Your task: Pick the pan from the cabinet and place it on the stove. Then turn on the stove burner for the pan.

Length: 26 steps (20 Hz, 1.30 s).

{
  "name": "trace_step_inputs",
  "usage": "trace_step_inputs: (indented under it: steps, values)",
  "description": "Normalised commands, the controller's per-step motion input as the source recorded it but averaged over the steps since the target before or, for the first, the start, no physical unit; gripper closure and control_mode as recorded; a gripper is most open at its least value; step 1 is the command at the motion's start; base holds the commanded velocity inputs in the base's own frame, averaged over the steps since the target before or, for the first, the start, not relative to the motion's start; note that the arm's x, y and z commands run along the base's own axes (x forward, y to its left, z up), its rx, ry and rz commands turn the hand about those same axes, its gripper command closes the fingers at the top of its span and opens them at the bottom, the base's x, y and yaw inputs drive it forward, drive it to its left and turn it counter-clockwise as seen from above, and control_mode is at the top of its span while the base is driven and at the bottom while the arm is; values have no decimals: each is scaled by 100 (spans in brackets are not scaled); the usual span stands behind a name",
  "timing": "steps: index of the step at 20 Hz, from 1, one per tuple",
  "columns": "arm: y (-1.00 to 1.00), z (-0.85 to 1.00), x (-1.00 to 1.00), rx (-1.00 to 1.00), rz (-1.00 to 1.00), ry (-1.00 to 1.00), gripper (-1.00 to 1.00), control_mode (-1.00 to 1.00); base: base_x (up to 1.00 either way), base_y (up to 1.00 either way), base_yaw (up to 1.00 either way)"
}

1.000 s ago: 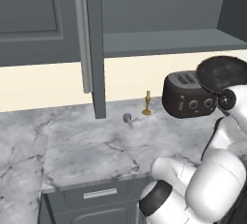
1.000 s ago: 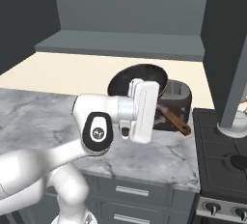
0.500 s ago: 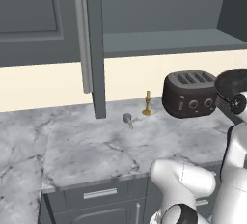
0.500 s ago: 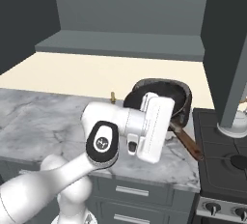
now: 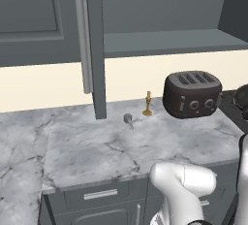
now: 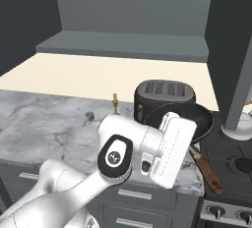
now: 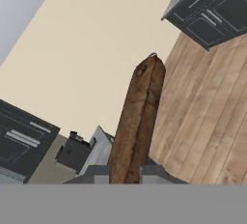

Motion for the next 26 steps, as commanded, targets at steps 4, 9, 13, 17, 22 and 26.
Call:
trace_step_inputs:
  steps: [4,9,13,17,22,26]
  values:
    - [-30,-30,-10,0,-18,-1,100,-100,0,0,0]
    - [-35,-27,1,0,-12,-2,100,-100,0,0,0]
    - [-36,-30,4,0,-6,-5,100,-100,0,0,0]
    - [-29,-32,4,0,-2,-9,100,-100,0,0,0]
    - [-18,-34,10,0,0,-9,100,-100,0,0,0]
    - [-13,-32,12,0,0,-9,100,-100,0,0,0]
